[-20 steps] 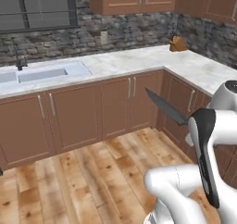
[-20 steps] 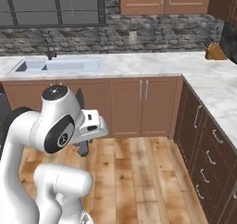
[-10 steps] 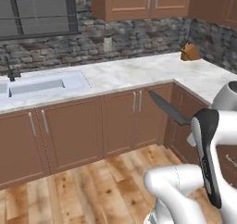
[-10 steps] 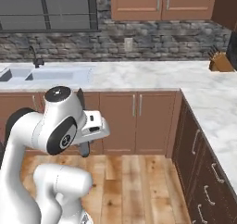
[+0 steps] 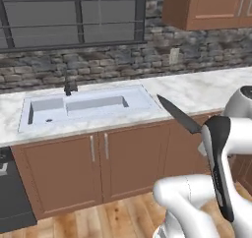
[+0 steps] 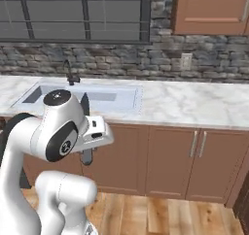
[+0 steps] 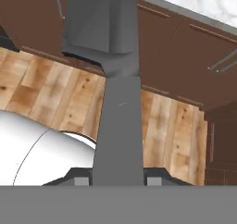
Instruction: Move the cutting board and knife to the sink. Then move spray from the cabinet to the counter.
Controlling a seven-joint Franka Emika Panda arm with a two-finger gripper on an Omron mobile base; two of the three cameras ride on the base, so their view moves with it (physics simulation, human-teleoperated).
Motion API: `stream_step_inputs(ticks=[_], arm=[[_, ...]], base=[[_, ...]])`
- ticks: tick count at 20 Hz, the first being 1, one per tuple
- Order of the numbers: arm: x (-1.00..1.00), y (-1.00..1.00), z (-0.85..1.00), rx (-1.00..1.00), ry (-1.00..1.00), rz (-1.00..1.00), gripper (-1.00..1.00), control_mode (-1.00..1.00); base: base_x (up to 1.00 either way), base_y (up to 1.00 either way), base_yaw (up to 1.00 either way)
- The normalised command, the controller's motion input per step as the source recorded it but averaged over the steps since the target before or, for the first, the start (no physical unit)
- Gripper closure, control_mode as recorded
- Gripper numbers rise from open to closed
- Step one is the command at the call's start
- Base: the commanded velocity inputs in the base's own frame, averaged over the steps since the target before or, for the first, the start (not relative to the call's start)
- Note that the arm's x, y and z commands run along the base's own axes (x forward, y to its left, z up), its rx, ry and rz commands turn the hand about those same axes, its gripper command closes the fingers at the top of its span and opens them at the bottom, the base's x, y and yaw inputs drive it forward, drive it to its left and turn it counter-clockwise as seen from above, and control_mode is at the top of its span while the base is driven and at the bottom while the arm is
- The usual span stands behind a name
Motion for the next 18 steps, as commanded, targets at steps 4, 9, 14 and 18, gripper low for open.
stream_step_inputs(ticks=[4,9,14,18], arm=[[0.0,0.0,0.0,0.0,0.0,0.0,1.0,1.0],[0.0,0.0,0.0,0.0,0.0,0.0,1.0,1.0],[0.0,0.0,0.0,0.0,0.0,0.0,1.0,1.0],[0.0,0.0,0.0,0.0,0.0,0.0,1.0,1.0]], base=[[1.0,0.11,0.62],[1.0,0.05,0.14],[0.8,0.8,-0.57],[0.22,0.81,-0.6]])
